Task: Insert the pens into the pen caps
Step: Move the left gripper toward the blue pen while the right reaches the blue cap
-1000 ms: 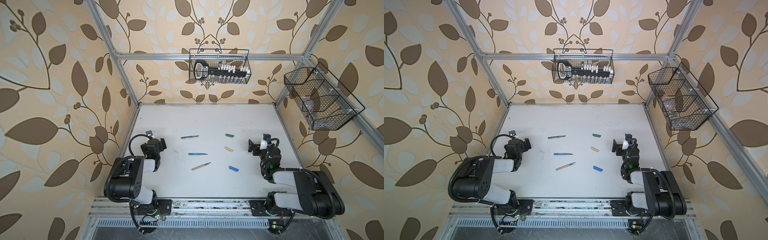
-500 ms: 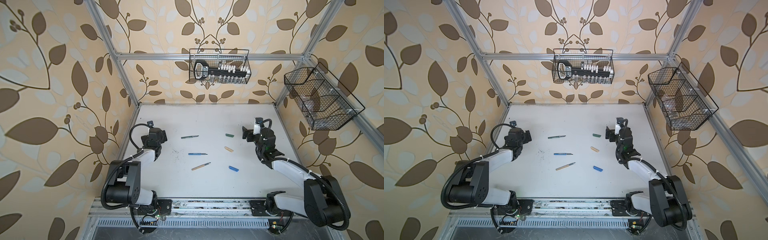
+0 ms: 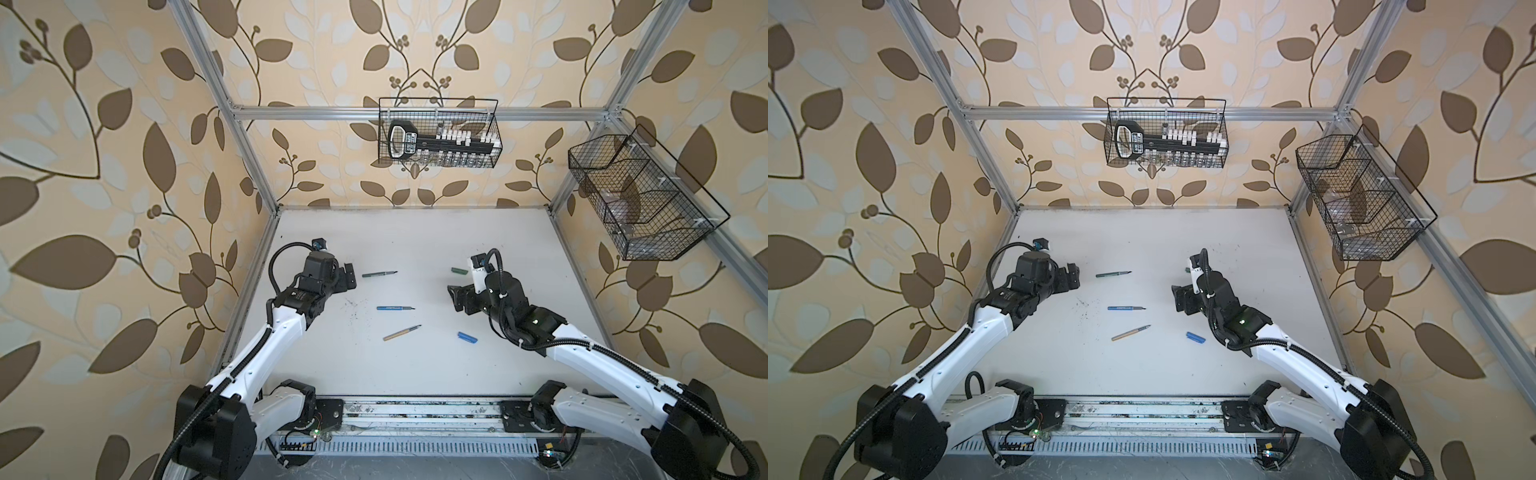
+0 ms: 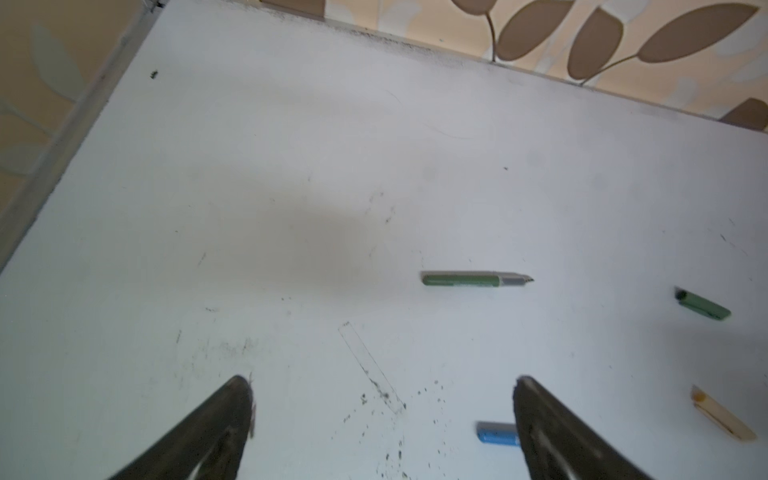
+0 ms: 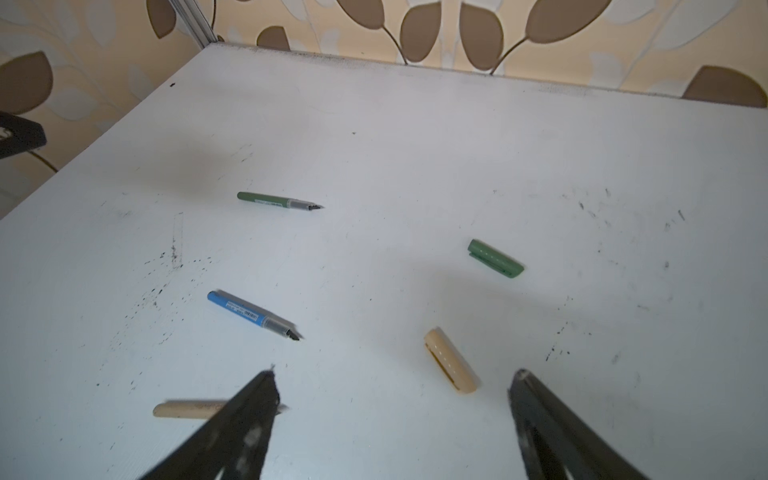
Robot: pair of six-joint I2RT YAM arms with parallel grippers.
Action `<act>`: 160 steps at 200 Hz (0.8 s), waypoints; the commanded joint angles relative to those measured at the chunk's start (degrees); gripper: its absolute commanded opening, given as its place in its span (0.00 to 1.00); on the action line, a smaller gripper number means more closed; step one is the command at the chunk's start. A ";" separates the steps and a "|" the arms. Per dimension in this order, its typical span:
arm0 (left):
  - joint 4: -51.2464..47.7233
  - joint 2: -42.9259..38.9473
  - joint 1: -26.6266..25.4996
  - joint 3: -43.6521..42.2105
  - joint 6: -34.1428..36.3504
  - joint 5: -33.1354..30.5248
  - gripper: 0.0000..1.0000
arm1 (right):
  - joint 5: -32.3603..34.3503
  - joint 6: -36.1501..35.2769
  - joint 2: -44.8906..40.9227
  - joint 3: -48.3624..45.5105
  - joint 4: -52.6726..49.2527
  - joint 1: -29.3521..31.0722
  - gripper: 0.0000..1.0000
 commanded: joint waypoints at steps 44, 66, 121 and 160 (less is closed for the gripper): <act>-3.25 -5.80 -5.59 -4.24 -8.27 11.81 0.99 | -0.40 10.78 -7.24 -2.68 -15.60 2.03 0.84; -4.86 -1.54 -11.14 -2.46 -6.83 10.44 0.99 | -1.48 13.67 -6.46 -2.87 -19.16 3.06 0.83; -4.76 4.69 -20.97 -1.12 -4.58 4.51 0.99 | -3.03 17.55 -6.80 -6.08 -21.17 3.35 0.83; -6.58 9.71 -20.97 3.48 -3.25 1.24 0.99 | -5.23 21.98 -6.40 -7.96 -21.45 2.71 0.80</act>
